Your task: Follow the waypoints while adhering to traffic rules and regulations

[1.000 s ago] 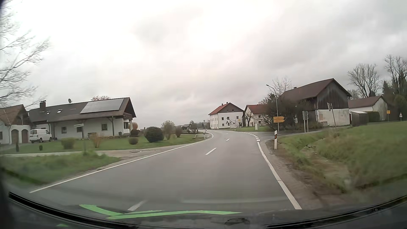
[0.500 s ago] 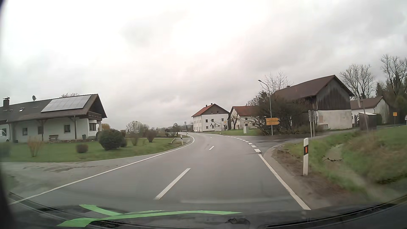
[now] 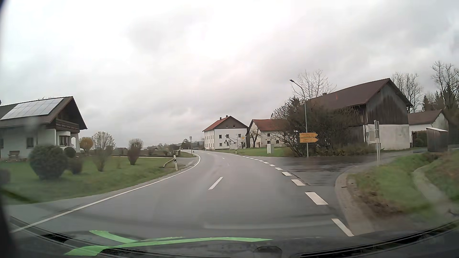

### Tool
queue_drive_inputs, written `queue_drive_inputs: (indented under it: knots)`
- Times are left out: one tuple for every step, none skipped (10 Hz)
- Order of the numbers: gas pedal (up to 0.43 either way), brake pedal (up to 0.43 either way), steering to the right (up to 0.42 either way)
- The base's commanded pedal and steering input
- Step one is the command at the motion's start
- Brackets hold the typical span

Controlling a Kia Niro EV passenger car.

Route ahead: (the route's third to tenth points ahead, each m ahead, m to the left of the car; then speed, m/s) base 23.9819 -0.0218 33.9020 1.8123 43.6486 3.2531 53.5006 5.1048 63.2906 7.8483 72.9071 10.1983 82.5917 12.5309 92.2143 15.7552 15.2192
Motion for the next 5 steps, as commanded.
queue_drive_inputs:
  knots:
    - [0.098,0.000,0.003]
    - [0.098,0.000,-0.004]
    - [0.098,0.000,-0.007]
    - [0.110,0.000,-0.011]
    - [0.118,0.000,-0.014]
